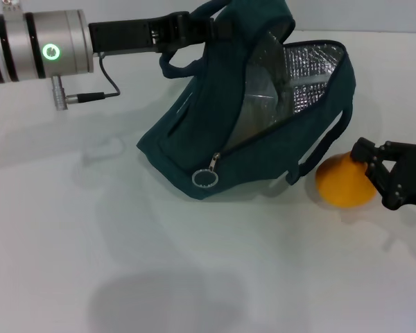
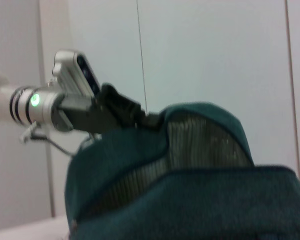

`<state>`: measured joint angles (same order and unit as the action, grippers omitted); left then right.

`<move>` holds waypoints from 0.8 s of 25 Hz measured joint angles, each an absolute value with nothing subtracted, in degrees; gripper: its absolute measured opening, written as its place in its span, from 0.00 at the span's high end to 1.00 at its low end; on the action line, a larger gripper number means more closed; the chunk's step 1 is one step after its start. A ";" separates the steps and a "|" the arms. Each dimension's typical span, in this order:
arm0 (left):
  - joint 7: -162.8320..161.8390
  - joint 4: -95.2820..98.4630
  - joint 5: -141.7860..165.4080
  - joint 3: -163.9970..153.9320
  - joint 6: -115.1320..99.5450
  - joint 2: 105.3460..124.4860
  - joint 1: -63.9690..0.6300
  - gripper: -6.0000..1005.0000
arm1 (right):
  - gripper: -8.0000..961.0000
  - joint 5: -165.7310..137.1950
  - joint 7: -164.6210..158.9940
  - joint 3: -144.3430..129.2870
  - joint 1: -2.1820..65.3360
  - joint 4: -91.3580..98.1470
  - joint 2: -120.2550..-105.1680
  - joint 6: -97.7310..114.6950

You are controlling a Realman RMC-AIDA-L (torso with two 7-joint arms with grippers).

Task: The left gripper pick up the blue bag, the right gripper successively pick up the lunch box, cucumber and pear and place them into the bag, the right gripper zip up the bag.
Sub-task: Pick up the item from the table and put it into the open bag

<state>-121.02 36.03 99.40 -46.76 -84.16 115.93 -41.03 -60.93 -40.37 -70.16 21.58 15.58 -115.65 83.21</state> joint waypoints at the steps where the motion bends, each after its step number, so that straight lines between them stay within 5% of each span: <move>1: -121.02 36.03 99.40 -46.76 -84.18 115.93 -40.95 0.94 | 0.96 -60.64 -41.19 -70.12 21.51 15.57 -115.59 84.37; 10: -121.35 36.03 99.41 -46.92 -84.38 115.92 -40.85 0.94 | 0.95 -59.76 -52.17 -65.03 21.23 20.10 -114.72 102.18; 20: -121.43 36.06 99.45 -47.16 -84.36 116.02 -41.56 0.94 | 0.94 -60.35 -55.67 -63.95 32.61 26.01 -115.50 100.53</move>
<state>-121.43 36.06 99.45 -47.16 -84.36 116.02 -41.56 -60.35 -55.67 -63.95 32.61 26.01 -115.50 100.53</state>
